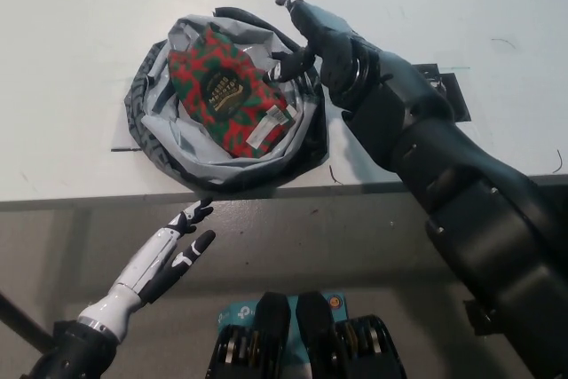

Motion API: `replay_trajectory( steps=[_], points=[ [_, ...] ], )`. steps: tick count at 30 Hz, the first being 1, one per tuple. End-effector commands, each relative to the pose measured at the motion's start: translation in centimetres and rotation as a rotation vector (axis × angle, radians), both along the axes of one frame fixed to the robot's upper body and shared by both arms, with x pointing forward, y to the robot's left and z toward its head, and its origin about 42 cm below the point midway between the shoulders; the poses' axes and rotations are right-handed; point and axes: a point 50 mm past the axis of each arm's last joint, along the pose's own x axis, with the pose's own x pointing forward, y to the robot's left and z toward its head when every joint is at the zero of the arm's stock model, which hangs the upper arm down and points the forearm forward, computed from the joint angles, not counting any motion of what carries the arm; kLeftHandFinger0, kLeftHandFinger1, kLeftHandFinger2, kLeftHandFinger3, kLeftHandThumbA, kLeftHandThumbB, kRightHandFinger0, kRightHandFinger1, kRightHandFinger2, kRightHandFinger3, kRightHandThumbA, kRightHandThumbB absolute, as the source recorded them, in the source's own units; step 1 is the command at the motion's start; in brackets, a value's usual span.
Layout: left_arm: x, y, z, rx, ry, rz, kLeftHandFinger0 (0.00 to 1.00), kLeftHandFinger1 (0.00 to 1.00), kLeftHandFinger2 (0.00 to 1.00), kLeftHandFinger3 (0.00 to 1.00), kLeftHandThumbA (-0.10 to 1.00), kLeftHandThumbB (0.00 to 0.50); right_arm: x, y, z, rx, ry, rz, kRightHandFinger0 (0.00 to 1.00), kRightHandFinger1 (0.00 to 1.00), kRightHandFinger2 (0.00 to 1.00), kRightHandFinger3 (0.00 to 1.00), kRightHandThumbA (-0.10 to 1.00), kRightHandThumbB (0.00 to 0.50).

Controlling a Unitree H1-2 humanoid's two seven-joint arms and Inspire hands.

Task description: The robot uses its right hand to pick up a bag of coffee beans and puts it in the black plastic bag, then the robot grabs the top of the bag and lifts it.

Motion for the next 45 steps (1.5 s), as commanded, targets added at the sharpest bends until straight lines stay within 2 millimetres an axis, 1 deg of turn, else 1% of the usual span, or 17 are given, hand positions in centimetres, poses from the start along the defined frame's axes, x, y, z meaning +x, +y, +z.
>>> replay_trajectory(
  steps=[1,3,5,10,13,16,20,21,22,26,28,32,34,36,40,42,45],
  points=[
    [0.4,0.5,1.1,0.007,-0.039,-0.005,1.0,1.0,1.0,1.0,1.0,0.154,0.6,-0.4,2.3,-0.011,-0.074,-0.001,1.0,1.0,1.0,1.0,1.0,0.48],
    [0.3,0.6,1.1,0.004,-0.041,-0.004,1.0,1.0,1.0,1.0,1.0,0.156,0.5,-0.6,1.9,-0.009,-0.065,-0.002,1.0,1.0,1.0,1.0,1.0,0.498],
    [0.3,0.6,1.1,0.002,-0.042,-0.004,1.0,1.0,1.0,1.0,1.0,0.154,0.6,-0.9,1.7,-0.009,-0.057,0.0,1.0,1.0,1.0,1.0,1.0,0.5],
    [0.3,0.6,0.9,0.004,-0.038,0.0,1.0,1.0,1.0,1.0,1.0,0.168,0.7,-1.5,1.5,-0.014,-0.052,-0.013,1.0,1.0,1.0,1.0,1.0,0.483],
    [0.3,0.7,0.9,0.005,-0.034,0.0,1.0,1.0,1.0,1.0,1.0,0.172,0.9,-1.8,2.0,-0.014,-0.064,-0.03,1.0,1.0,1.0,1.0,1.0,0.475],
    [0.2,0.6,0.7,0.014,-0.036,0.001,1.0,1.0,1.0,1.0,1.0,0.16,1.1,-2.4,2.7,0.011,-0.082,-0.044,1.0,1.0,1.0,1.0,1.0,0.459],
    [0.1,0.6,0.5,0.011,-0.029,0.001,1.0,1.0,1.0,1.0,1.0,0.166,1.3,-2.8,2.9,0.02,-0.088,-0.048,1.0,1.0,1.0,1.0,1.0,0.464],
    [0.0,0.6,0.5,0.003,-0.03,0.001,1.0,1.0,1.0,1.0,1.0,0.169,1.4,-3.0,3.5,0.026,-0.092,-0.056,1.0,1.0,1.0,1.0,1.0,0.456],
    [0.0,0.6,0.5,0.005,-0.029,0.001,1.0,1.0,1.0,1.0,1.0,0.17,1.4,-3.0,3.6,0.03,-0.09,-0.056,1.0,1.0,1.0,1.0,1.0,0.455],
    [-0.1,0.5,0.3,0.003,-0.024,-0.001,1.0,1.0,1.0,1.0,1.0,0.165,1.4,-3.1,3.5,0.05,-0.084,-0.058,1.0,1.0,1.0,1.0,1.0,0.461],
    [-0.1,0.5,0.3,0.0,-0.029,-0.002,1.0,1.0,1.0,1.0,1.0,0.18,1.4,-3.1,3.4,0.055,-0.078,-0.06,1.0,1.0,1.0,1.0,1.0,0.453],
    [0.0,0.6,0.4,0.003,-0.028,0.002,1.0,1.0,1.0,1.0,1.0,0.181,1.3,-3.1,3.0,0.052,-0.065,-0.06,1.0,1.0,1.0,1.0,1.0,0.444],
    [0.0,0.6,0.5,0.011,-0.028,-0.002,1.0,1.0,1.0,1.0,1.0,0.186,1.3,-3.0,2.6,0.054,-0.057,-0.061,1.0,1.0,1.0,1.0,0.98,0.461],
    [0.0,0.6,0.5,0.008,-0.031,-0.005,1.0,1.0,1.0,1.0,1.0,0.171,1.2,-2.9,2.3,0.058,-0.048,-0.058,1.0,1.0,1.0,1.0,0.98,0.46],
    [0.0,0.6,0.5,0.008,-0.036,-0.005,1.0,1.0,1.0,1.0,1.0,0.168,0.9,-2.2,1.8,0.059,-0.034,-0.051,1.0,1.0,1.0,1.0,0.98,0.46],
    [0.1,0.6,0.6,0.013,-0.039,-0.008,1.0,1.0,1.0,1.0,1.0,0.158,0.8,-1.9,1.5,0.064,-0.019,-0.045,1.0,1.0,1.0,1.0,0.99,0.467],
    [0.1,0.6,0.7,0.01,-0.032,-0.006,1.0,1.0,1.0,1.0,1.0,0.158,0.6,-1.4,1.1,0.069,-0.016,-0.029,1.0,1.0,1.0,1.0,1.0,0.456]
  ],
)
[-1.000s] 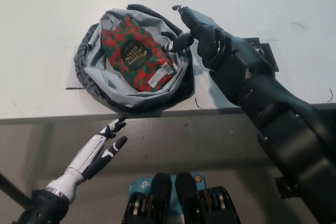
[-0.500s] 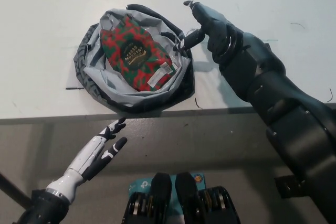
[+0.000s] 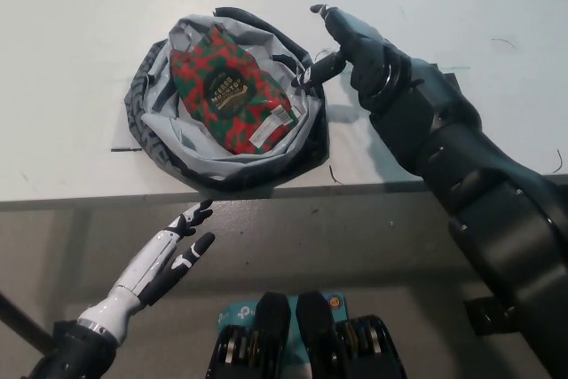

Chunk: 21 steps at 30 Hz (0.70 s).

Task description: The robot uses its right hand to pick up a bag of coffee beans and puts it in the black plastic bag, then the robot grabs the top of the bag and lifts it.

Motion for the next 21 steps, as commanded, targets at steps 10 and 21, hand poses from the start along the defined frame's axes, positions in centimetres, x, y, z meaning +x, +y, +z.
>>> replay_trajectory(
  steps=[10,21],
  points=[
    [0.3,0.4,1.2,0.012,-0.042,-0.014,1.0,1.0,1.0,1.0,1.0,0.159,-0.6,3.1,1.1,-0.013,-0.03,0.06,1.0,1.0,1.0,1.0,0.96,0.478],
    [0.4,0.5,1.5,0.017,-0.051,-0.019,1.0,1.0,1.0,1.0,1.0,0.156,-0.8,3.3,0.1,-0.324,-0.015,0.077,1.0,1.0,1.0,1.0,0.49,0.322]
  ],
)
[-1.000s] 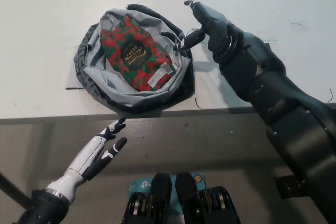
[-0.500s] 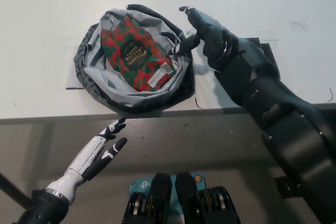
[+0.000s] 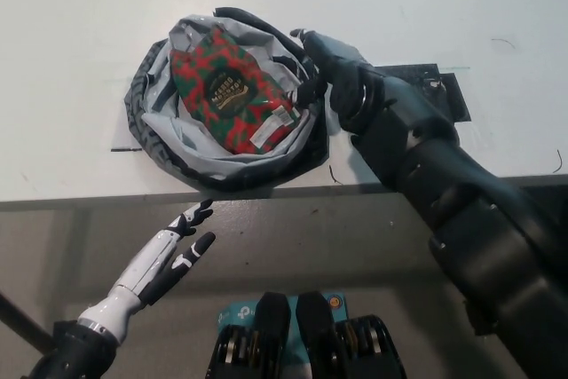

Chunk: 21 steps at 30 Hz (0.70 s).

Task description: The robot uses its right hand to pick up a bag of coffee beans and puts it in the black plastic bag, then the robot grabs the top of the bag and lifts it.

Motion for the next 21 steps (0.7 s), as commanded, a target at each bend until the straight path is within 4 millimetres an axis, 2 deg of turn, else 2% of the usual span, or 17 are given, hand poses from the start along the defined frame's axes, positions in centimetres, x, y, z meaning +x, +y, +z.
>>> replay_trajectory(
  steps=[1,2,3,4,5,6,8,10,11,12,14,15,16,18,19,20,21],
  points=[
    [0.4,0.5,1.4,0.018,-0.049,-0.015,1.0,1.0,1.0,1.0,1.0,0.162,0.2,1.2,2.2,-0.153,-0.035,0.007,1.0,1.0,1.0,1.0,0.47,0.319],
    [0.4,0.5,1.5,0.021,-0.049,-0.015,1.0,1.0,1.0,1.0,1.0,0.163,0.2,1.2,2.2,-0.177,-0.039,0.001,1.0,1.0,1.0,1.0,0.42,0.3],
    [0.4,0.5,1.5,0.021,-0.049,-0.015,1.0,1.0,1.0,1.0,1.0,0.162,0.2,1.1,2.2,-0.189,-0.045,-0.007,1.0,1.0,0.98,1.0,0.33,0.216],
    [0.5,0.5,1.5,0.017,-0.051,-0.017,1.0,1.0,1.0,1.0,1.0,0.157,0.2,1.0,2.1,-0.206,-0.064,-0.021,0.75,0.82,0.82,1.0,0.23,0.19],
    [0.5,0.5,1.4,0.014,-0.053,-0.016,1.0,1.0,1.0,1.0,1.0,0.167,0.2,1.0,2.1,-0.226,-0.077,-0.031,0.72,0.78,0.8,1.0,0.25,0.173],
    [0.5,0.5,1.4,0.014,-0.052,-0.015,1.0,1.0,1.0,1.0,1.0,0.174,0.2,1.0,2.1,-0.242,-0.08,-0.037,0.61,0.67,0.71,1.0,0.25,0.153],
    [0.5,0.5,1.4,0.024,-0.049,-0.01,1.0,1.0,1.0,1.0,1.0,0.184,0.2,1.0,2.3,-0.264,-0.076,-0.054,0.67,0.72,0.77,1.0,0.29,0.159],
    [0.7,0.4,1.5,0.027,-0.052,-0.011,1.0,1.0,1.0,1.0,1.0,0.182,0.3,0.9,2.4,-0.271,-0.074,-0.07,0.68,0.73,0.77,1.0,0.31,0.156],
    [0.8,0.4,1.5,0.025,-0.056,-0.012,1.0,1.0,1.0,1.0,1.0,0.168,0.3,0.9,2.5,-0.268,-0.07,-0.076,0.65,0.7,0.74,1.0,0.31,0.149],
    [0.8,0.4,1.5,0.018,-0.054,-0.013,1.0,1.0,1.0,1.0,1.0,0.164,0.3,0.8,2.7,-0.259,-0.063,-0.083,0.56,0.63,0.69,1.0,0.3,0.153],
    [0.9,0.4,1.5,0.013,-0.05,-0.011,1.0,1.0,1.0,1.0,1.0,0.164,0.4,0.8,2.9,-0.25,-0.062,-0.089,0.48,0.56,0.65,1.0,0.3,0.156],
    [0.8,0.5,1.6,0.019,-0.049,-0.012,1.0,1.0,1.0,1.0,1.0,0.164,0.4,0.8,3.1,-0.236,-0.06,-0.09,0.32,0.41,0.54,1.0,0.28,0.151],
    [0.8,0.5,1.6,0.023,-0.051,-0.014,1.0,1.0,1.0,1.0,1.0,0.156,0.5,0.8,3.3,-0.214,-0.063,-0.091,0.22,0.3,0.44,0.95,0.29,0.157],
    [0.9,0.4,1.7,0.025,-0.057,-0.015,1.0,1.0,1.0,1.0,1.0,0.159,0.7,0.7,3.8,-0.182,-0.071,-0.092,0.16,0.24,0.39,0.84,0.29,0.149],
    [0.9,0.4,1.7,0.027,-0.062,-0.017,1.0,1.0,1.0,1.0,1.0,0.16,0.8,0.7,4.2,-0.166,-0.071,-0.091,0.08,0.17,0.32,0.78,0.29,0.135],
    [1.0,0.4,1.7,0.028,-0.063,-0.017,1.0,1.0,1.0,1.0,1.0,0.161,0.8,0.7,4.6,-0.158,-0.073,-0.091,0.11,0.22,0.35,0.77,0.32,0.115],
    [1.1,0.4,1.7,0.028,-0.063,-0.017,1.0,1.0,1.0,1.0,1.0,0.16,0.9,0.7,4.8,-0.152,-0.075,-0.09,0.2,0.31,0.42,0.81,0.35,0.112]
  ],
)
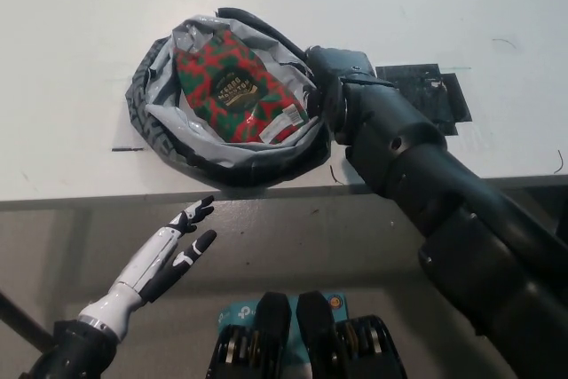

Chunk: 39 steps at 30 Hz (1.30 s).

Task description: The robot uses its right hand to pick up a bag of coffee beans and puts it in the black plastic bag, then the robot grabs the top of the bag and lifts it.

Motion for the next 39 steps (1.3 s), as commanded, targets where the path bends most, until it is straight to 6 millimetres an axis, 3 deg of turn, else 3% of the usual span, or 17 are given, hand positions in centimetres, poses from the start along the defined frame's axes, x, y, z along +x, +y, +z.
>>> replay_trajectory(
  steps=[1,2,5,6,7,8,9,13,16,19,25,31,32,33,34,35,39],
  points=[
    [0.8,0.5,1.5,0.019,-0.052,-0.013,1.0,1.0,1.0,1.0,1.0,0.161,1.3,0.4,5.7,0.058,-0.095,-0.008,0.35,0.47,0.56,0.9,0.36,0.099],
    [0.9,0.5,1.5,0.016,-0.05,-0.015,1.0,1.0,1.0,1.0,1.0,0.161,1.4,0.3,6.2,0.089,-0.101,-0.007,0.3,0.41,0.51,0.85,0.34,0.095],
    [1.1,0.5,1.7,0.02,-0.053,-0.013,1.0,1.0,1.0,1.0,1.0,0.164,1.7,0.2,7.4,0.229,-0.076,-0.034,0.51,0.69,0.76,0.83,0.25,0.095],
    [1.1,0.5,1.7,0.023,-0.053,-0.014,1.0,1.0,1.0,1.0,1.0,0.163,1.7,0.1,7.7,0.297,-0.059,-0.049,0.36,0.56,0.68,0.81,0.17,0.102],
    [1.2,0.5,1.7,0.024,-0.053,-0.016,1.0,1.0,1.0,1.0,1.0,0.164,1.8,-0.1,8.1,0.409,-0.027,-0.08,0.07,0.26,0.45,0.75,0.11,0.118],
    [1.2,0.4,1.7,0.023,-0.054,-0.016,1.0,1.0,1.0,1.0,1.0,0.166,1.9,-0.2,8.2,0.419,-0.025,-0.084,0.01,0.18,0.43,0.73,0.1,0.124],
    [1.2,0.4,1.7,0.023,-0.056,-0.018,1.0,1.0,1.0,1.0,1.0,0.162,2.0,-0.5,8.7,0.557,0.034,-0.115,0.0,0.04,0.2,0.63,0.06,0.127],
    [1.4,0.3,1.8,0.022,-0.066,-0.027,1.0,1.0,1.0,1.0,1.0,0.157,2.3,-1.9,8.8,0.953,0.217,-0.201,0.0,0.28,0.69,0.44,0.13,0.154],
    [1.4,0.3,1.8,0.024,-0.066,-0.025,1.0,1.0,1.0,1.0,1.0,0.176,2.4,-2.6,8.6,1.182,0.344,-0.24,0.0,0.16,0.65,0.24,0.13,0.161],
    [1.4,0.3,1.9,0.024,-0.067,-0.026,1.0,1.0,1.0,1.0,1.0,0.18,2.4,-3.0,8.5,1.422,0.415,-0.275,0.0,0.11,0.63,0.24,-0.01,0.194],
    [1.5,0.1,1.7,0.013,-0.063,-0.023,1.0,1.0,1.0,1.0,1.0,0.182,2.5,-3.6,7.7,1.689,0.473,-0.283,0.0,0.12,0.61,0.54,0.14,0.133],
    [1.5,0.1,1.9,0.01,-0.061,-0.029,1.0,1.0,1.0,1.0,1.0,0.174,2.2,-3.3,6.2,1.633,0.468,-0.297,0.0,0.16,0.64,0.65,0.15,0.145],
    [1.6,0.2,2.0,0.008,-0.059,-0.029,1.0,1.0,1.0,1.0,1.0,0.173,2.2,-3.2,6.2,1.58,0.441,-0.277,0.18,0.4,0.88,0.92,0.3,0.174],
    [1.6,0.2,2.0,0.008,-0.06,-0.029,1.0,1.0,1.0,1.0,1.0,0.173,2.2,-3.2,6.3,1.55,0.426,-0.263,0.31,0.53,0.93,0.94,0.37,0.173],
    [1.6,0.2,2.0,0.013,-0.068,-0.03,1.0,1.0,1.0,1.0,1.0,0.173,2.2,-3.1,6.5,1.521,0.405,-0.239,0.66,0.94,1.0,1.0,0.5,0.283],
    [1.6,0.2,2.1,0.015,-0.069,-0.029,1.0,1.0,1.0,1.0,1.0,0.173,2.2,-2.9,6.7,1.451,0.37,-0.207,1.0,1.0,1.0,1.0,0.62,0.317],
    [1.7,0.2,2.1,0.006,-0.061,-0.028,1.0,1.0,1.0,1.0,1.0,0.174,2.2,-1.4,8.5,0.901,0.049,-0.039,1.0,1.0,1.0,1.0,0.83,0.489]
  ],
)
